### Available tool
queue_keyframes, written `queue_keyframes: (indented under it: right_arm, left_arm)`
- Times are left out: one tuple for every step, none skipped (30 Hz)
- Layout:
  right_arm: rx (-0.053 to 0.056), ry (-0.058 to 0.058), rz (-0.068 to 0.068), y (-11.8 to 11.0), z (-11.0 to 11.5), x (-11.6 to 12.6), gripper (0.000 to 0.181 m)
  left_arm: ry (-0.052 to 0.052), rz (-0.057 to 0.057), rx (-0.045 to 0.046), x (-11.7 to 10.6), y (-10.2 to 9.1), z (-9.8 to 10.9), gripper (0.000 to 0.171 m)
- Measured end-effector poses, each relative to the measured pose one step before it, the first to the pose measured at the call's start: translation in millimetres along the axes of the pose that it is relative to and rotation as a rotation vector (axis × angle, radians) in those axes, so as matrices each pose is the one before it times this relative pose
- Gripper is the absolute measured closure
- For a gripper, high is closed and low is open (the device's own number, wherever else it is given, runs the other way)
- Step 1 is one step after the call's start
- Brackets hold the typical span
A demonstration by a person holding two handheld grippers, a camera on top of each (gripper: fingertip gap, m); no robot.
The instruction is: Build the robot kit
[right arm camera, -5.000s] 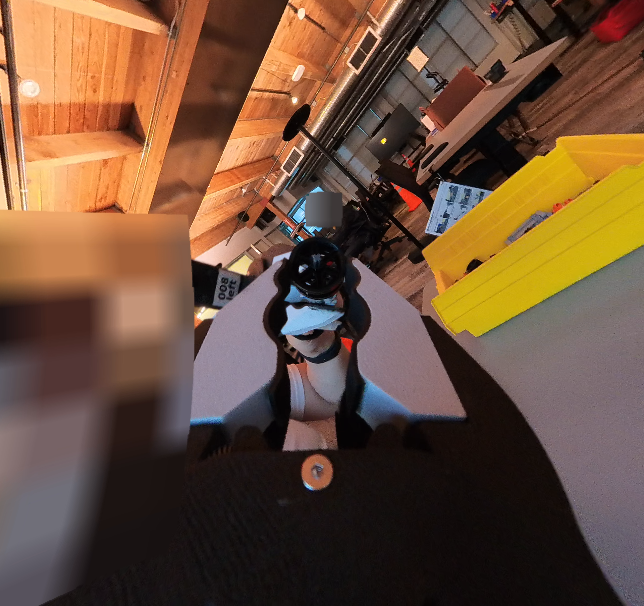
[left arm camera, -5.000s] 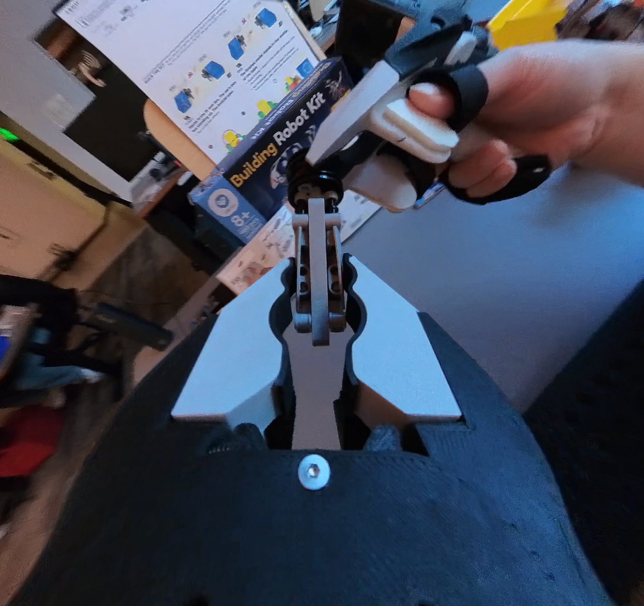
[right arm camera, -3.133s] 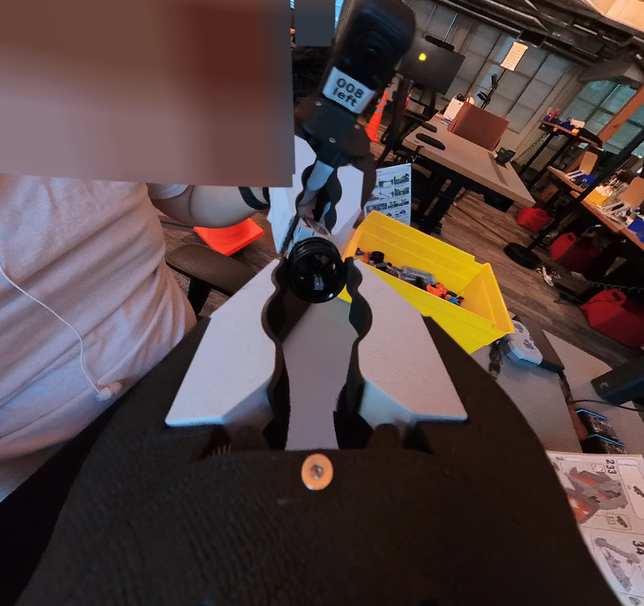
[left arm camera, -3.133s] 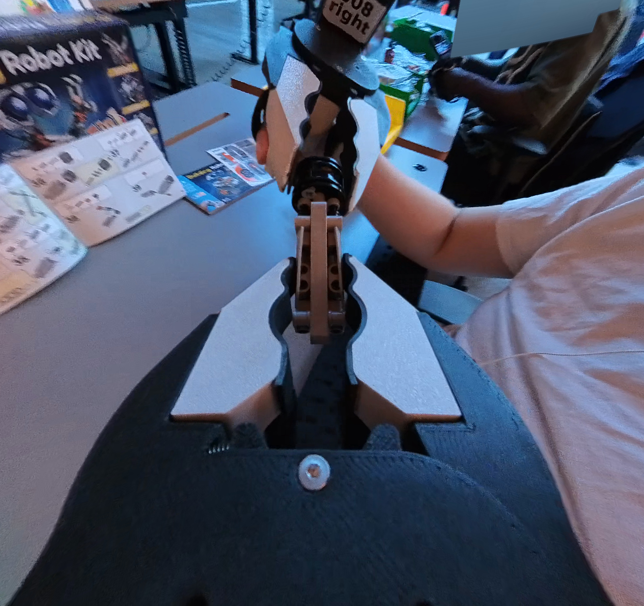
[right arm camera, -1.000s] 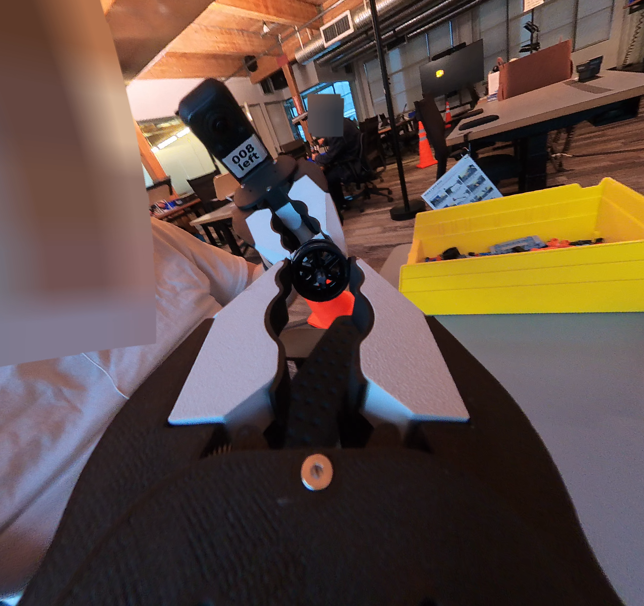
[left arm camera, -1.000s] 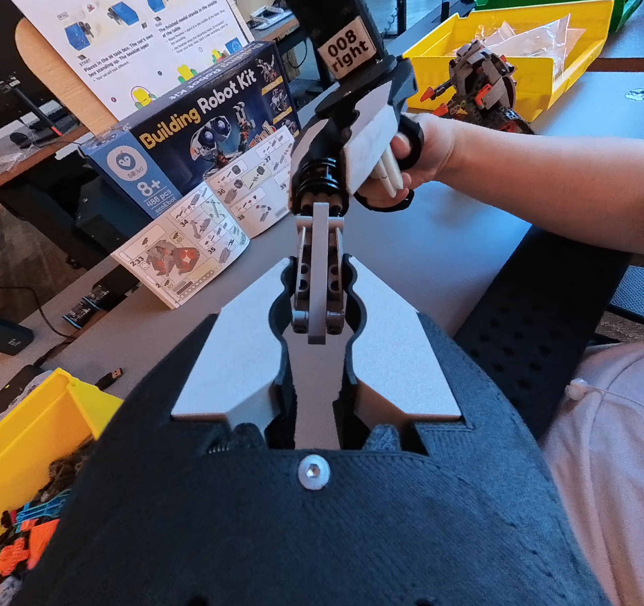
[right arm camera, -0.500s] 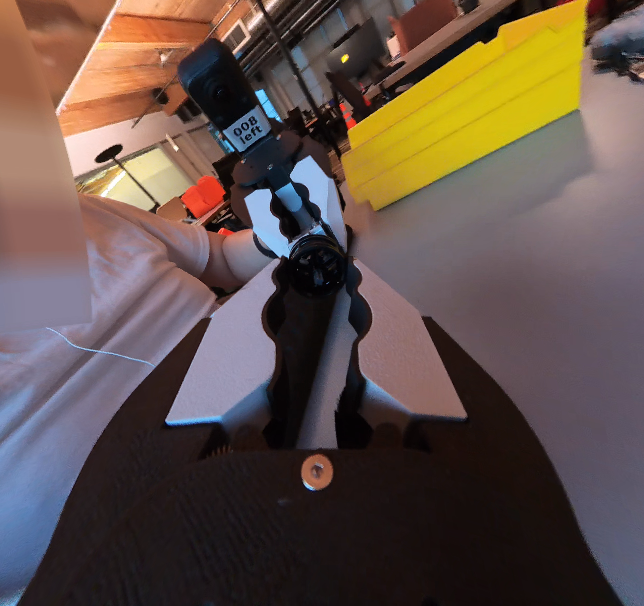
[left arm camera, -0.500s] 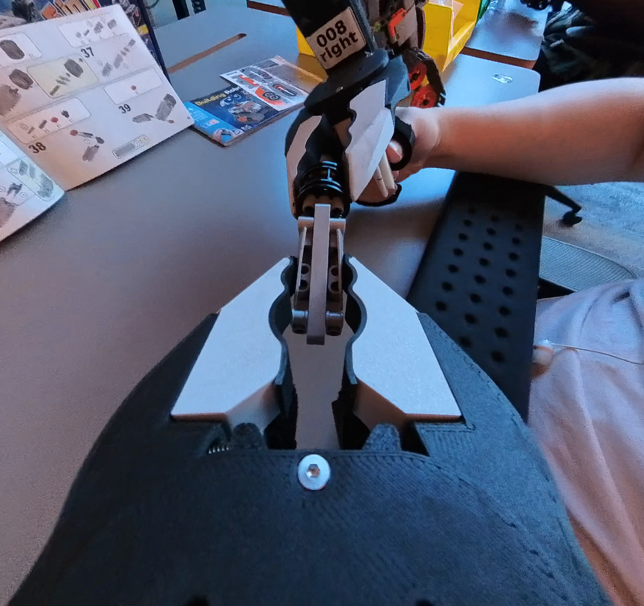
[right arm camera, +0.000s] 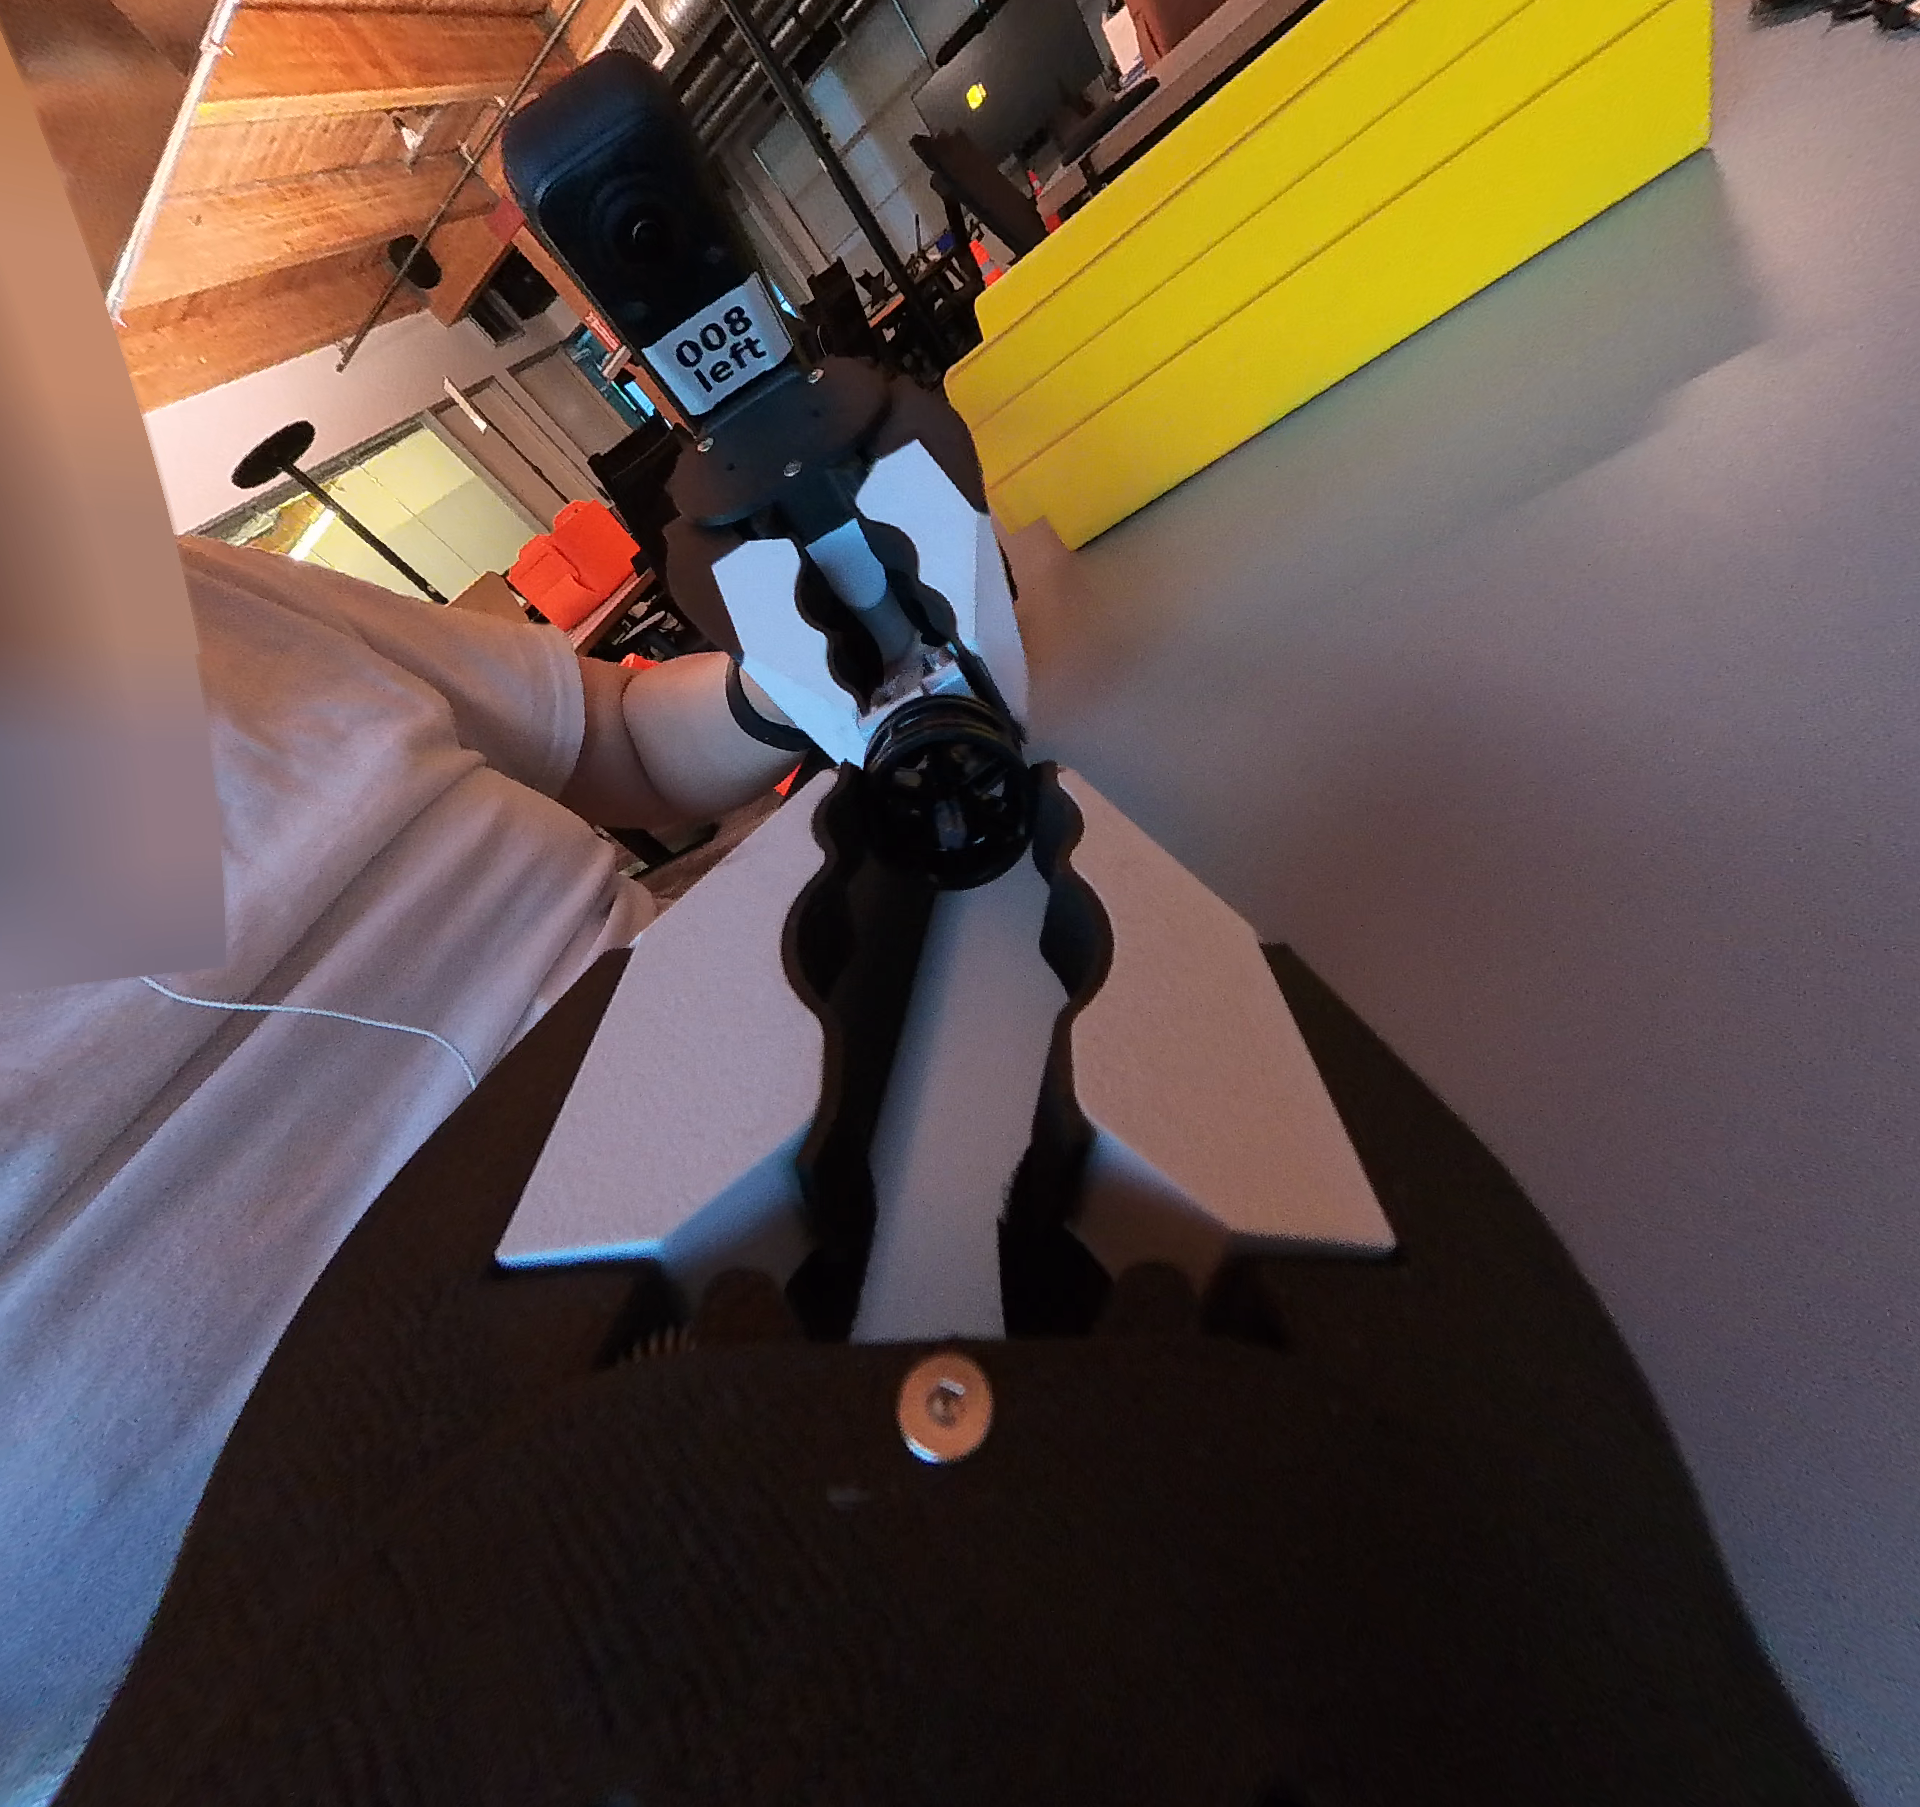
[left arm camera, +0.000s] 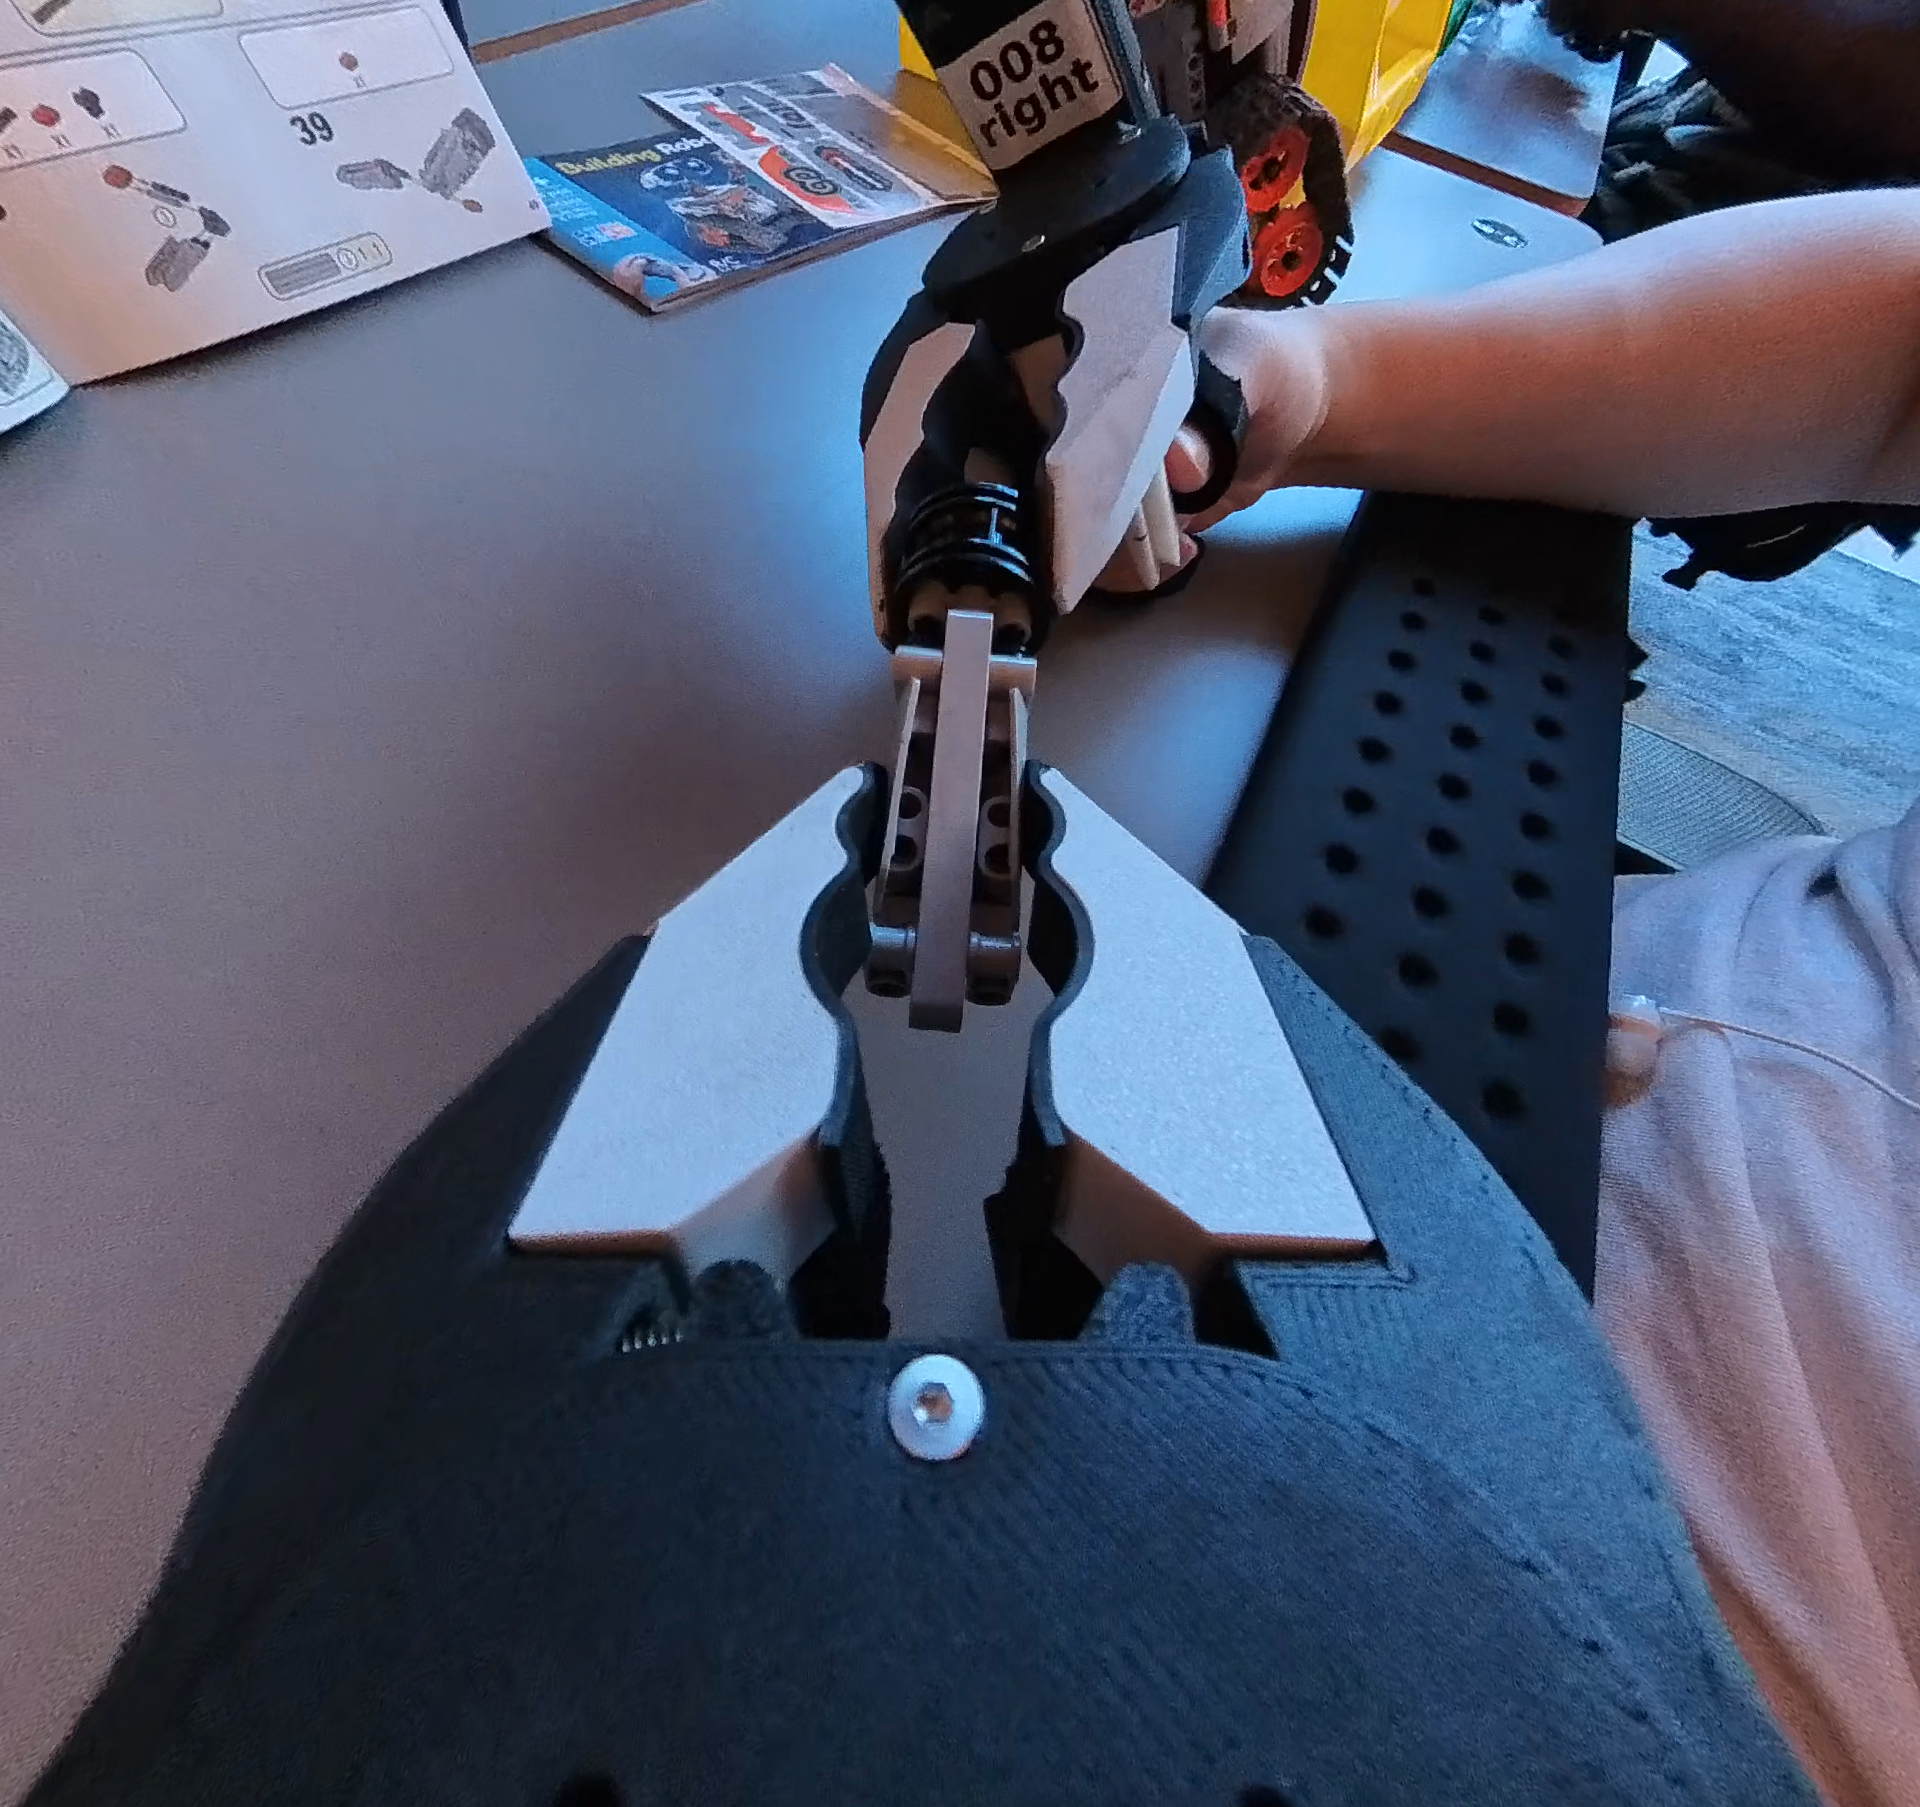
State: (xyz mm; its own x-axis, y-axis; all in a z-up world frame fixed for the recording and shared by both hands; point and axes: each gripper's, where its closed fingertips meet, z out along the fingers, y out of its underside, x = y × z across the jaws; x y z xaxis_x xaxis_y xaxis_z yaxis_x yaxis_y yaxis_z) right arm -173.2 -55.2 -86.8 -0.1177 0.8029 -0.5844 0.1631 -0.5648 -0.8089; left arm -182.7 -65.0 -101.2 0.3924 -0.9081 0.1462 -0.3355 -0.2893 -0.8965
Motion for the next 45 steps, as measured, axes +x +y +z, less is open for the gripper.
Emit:
queue_keyframes:
  right_arm:
    - [0.0013, 0.0022, 0.0018, -0.26, 0.04, 0.48, 0.149]
    - [0.0003, 0.0030, 0.0003, 0.02, 0.13, 0.47, 0.149]
    - [0.0025, 0.0017, -0.0015, -0.24, 0.12, 0.04, 0.149]
    - [0.0052, 0.0017, 0.0008, -0.59, 0.07, 0.21, 0.149]
    - [0.0012, 0.0029, -0.0008, -0.20, 0.10, 0.33, 0.149]
    - [0.0003, 0.0039, -0.0024, 0.04, 0.16, 0.43, 0.149]
    - [0.0001, 0.0029, -0.0023, -0.01, 0.04, 0.21, 0.149]
    - [-0.0011, 0.0024, -0.0002, 0.18, 0.14, 0.29, 0.149]
    - [-0.0005, 0.0052, -0.0020, 0.14, 0.10, 0.58, 0.149]
    - [-0.0013, 0.0030, -0.0036, 0.27, 0.17, 0.16, 0.149]
    - [-0.0007, 0.0002, -0.0003, 0.09, -0.05, 0.05, 0.149]
    - [-0.0013, 0.0018, -0.0001, 0.21, 0.12, 0.20, 0.149]
    - [-0.0029, 0.0029, -0.0004, 0.34, 0.19, 0.46, 0.149]
    - [-0.0012, 0.0024, -0.0007, 0.19, 0.13, 0.33, 0.149]
    - [-0.0015, 0.0040, -0.0033, 0.29, 0.15, 0.29, 0.149]
    - [-0.0008, 0.0032, -0.0009, 0.05, 0.15, 0.38, 0.149]
    - [-0.0018, 0.0024, 0.0006, 0.29, 0.08, 0.36, 0.149]
    - [-0.0016, 0.0035, -0.0011, 0.16, 0.09, 0.44, 0.149]
    - [-0.0011, 0.0034, -0.0014, 0.15, 0.14, 0.36, 0.149]
    - [-0.0021, 0.0025, -0.0006, 0.27, 0.17, 0.19, 0.149]
    - [-0.0029, 0.0004, -0.0014, 0.32, 0.10, 0.04, 0.149]
    - [-0.0029, -0.0011, -0.0010, 0.40, 0.11, -0.14, 0.149]
    - [-0.0044, -0.0002, -0.0020, 0.57, 0.10, -0.08, 0.149]
    - [-0.0070, -0.0012, -0.0017, 0.86, 0.00, -0.15, 0.149]
    - [-0.0057, -0.0018, 0.0001, 0.75, -0.01, -0.09, 0.149]
    - [-0.0044, 0.0010, -0.0019, 0.48, 0.09, 0.02, 0.149]
    - [-0.0008, 0.0007, 0.0004, 0.00, -0.09, 0.24, 0.149]
    - [-0.0004, -0.0001, 0.0017, -0.02, -0.07, 0.17, 0.149]
    - [-0.0058, 0.0064, -0.0049, 0.49, 0.06, 0.88, 0.149]
    - [-0.0088, 0.0145, -0.0153, 0.47, -0.08, 1.54, 0.150]
    - [0.0015, 0.0139, -0.0128, -0.96, -0.31, 1.48, 0.149]
    - [0.0167, 0.0104, -0.0064, -2.70, -0.34, 1.19, 0.149]
    - [0.0164, 0.0105, -0.0124, -2.85, 0.46, 0.51, 0.148]
    - [0.0084, 0.0243, -0.0266, -2.10, 1.39, 1.15, 0.147]
    - [-0.0023, 0.0347, -0.0401, -0.37, 2.18, 1.90, 0.145]
    - [-0.0078, 0.0275, -0.0397, 0.56, 2.30, 0.27, 0.141]
    - [-0.0040, 0.0213, -0.0314, -0.03, 1.78, -0.32, 0.136]
    - [-0.0002, 0.0326, -0.0199, -0.83, 0.82, 1.76, 0.131]
    - [0.0087, 0.0355, -0.0127, -2.38, -0.30, 2.66, 0.128]
    - [0.0141, 0.0272, -0.0106, -3.14, -1.07, 1.68, 0.129]
    - [0.0125, 0.0289, -0.0081, -3.14, -1.72, 2.31, 0.129]
    - [0.0085, 0.0243, -0.0144, -2.57, -2.01, 1.59, 0.129]
    - [0.0070, 0.0086, -0.0262, -2.52, -2.33, -0.67, 0.130]
    - [-0.0005, -0.0015, -0.0298, -1.87, -2.85, -1.41, 0.132]
    - [-0.0035, -0.0028, -0.0217, -1.40, -3.81, -0.28, 0.134]
  left_arm:
    - [-0.0003, -0.0035, -0.00243, -0.36, 0.49, 0.26, 0.148]
    - [-0.0014, -0.0027, -0.00273, -0.43, 0.44, 0.26, 0.148]
    - [-0.0016, -0.0014, -0.00252, -0.31, 0.34, 0.25, 0.148]
    - [-0.0035, -0.0004, 0.00060, -0.33, -0.09, 0.10, 0.148]
    - [-0.0044, 0.0000, 0.00011, -0.39, 0.01, 0.03, 0.148]
    - [-0.0041, -0.0001, -0.00146, -0.35, 0.13, 0.12, 0.148]
    - [-0.0042, 0.0009, -0.00089, -0.25, 0.11, 0.10, 0.148]
    - [-0.0031, 0.0013, -0.00216, -0.20, 0.31, 0.16, 0.148]
    - [-0.0027, -0.0002, -0.00282, -0.22, 0.43, 0.22, 0.148]
    - [-0.0008, -0.0017, -0.00230, -0.16, 0.31, 0.27, 0.148]
    - [-0.0002, 0.0000, -0.00182, 0.02, 0.36, 0.13, 0.148]
    - [-0.0013, 0.0010, -0.00222, -0.01, 0.29, 0.19, 0.148]
    - [-0.0002, -0.0018, -0.00349, -0.09, 0.56, 0.23, 0.148]
    - [0.0012, -0.0035, -0.00196, -0.18, 0.36, 0.19, 0.148]
    - [0.0012, -0.0033, -0.00204, -0.08, 0.31, 0.10, 0.148]
    - [-0.0006, -0.0017, -0.00137, -0.27, 0.27, 0.09, 0.148]
    - [-0.0011, -0.0008, -0.00200, -0.13, 0.35, 0.15, 0.148]
    - [-0.0010, -0.0013, -0.00283, -0.22, 0.37, 0.24, 0.148]
    - [-0.0011, -0.0013, -0.00217, -0.19, 0.34, 0.17, 0.148]
    - [-0.0010, -0.0010, -0.00240, -0.18, 0.38, 0.15, 0.148]
    - [-0.0002, 0.0000, -0.00257, 0.07, 0.43, 0.16, 0.148]
    - [0.0004, 0.0017, -0.00153, 0.24, 0.17, 0.08, 0.148]
    - [0.0002, 0.0021, -0.00149, 0.26, 0.28, 0.09, 0.148]
    - [0.0007, 0.0023, -0.00260, 0.25, 0.46, 0.18, 0.148]
    - [0.0008, 0.0033, -0.00257, 0.47, 0.35, 0.24, 0.148]
    - [0.0001, 0.0026, -0.00205, 0.25, 0.32, 0.14, 0.148]
    - [-0.0005, 0.0012, -0.00097, -0.08, 0.15, 0.14, 0.148]
    - [-0.0004, 0.0013, -0.00089, 0.00, 0.25, 0.17, 0.148]
    - [-0.0028, 0.0030, -0.00423, -0.37, 0.67, 0.47, 0.148]
    - [-0.0095, 0.0075, -0.01038, -1.12, 1.48, 1.08, 0.148]
    - [-0.0150, 0.0101, -0.01154, -1.51, 1.38, 1.33, 0.147]
    - [-0.0160, 0.0072, -0.00087, -1.48, -0.31, 0.52, 0.147]
    - [-0.0115, 0.0016, 0.00949, -1.29, -1.57, -0.47, 0.147]
    - [-0.0094, -0.0013, 0.01074, -1.17, -1.51, -1.06, 0.147]
    - [-0.0126, -0.0006, 0.01079, -1.49, -1.48, -1.14, 0.147]
    - [-0.0146, 0.0012, 0.01038, -1.79, -1.35, -1.33, 0.147]
    - [-0.0119, 0.0008, 0.00710, -1.38, -0.89, -0.94, 0.147]
    - [-0.0105, -0.0010, 0.00368, -1.65, -0.39, -0.68, 0.147]
    - [-0.0098, -0.0012, 0.00252, -1.58, -0.29, -0.64, 0.147]
    - [-0.0048, -0.0020, 0.00424, -0.93, -0.48, -0.42, 0.147]
    - [-0.0009, -0.0036, 0.00425, -0.49, -0.59, -0.45, 0.147]
    - [-0.0008, -0.0049, 0.00445, -0.58, -0.49, -0.51, 0.147]
    - [0.0018, -0.0051, 0.00712, -0.35, -1.04, -0.69, 0.147]
    - [0.0059, -0.0044, 0.00809, 0.26, -1.06, -0.87, 0.147]
    - [0.0094, -0.0042, 0.00443, 0.47, -0.38, -0.63, 0.147]
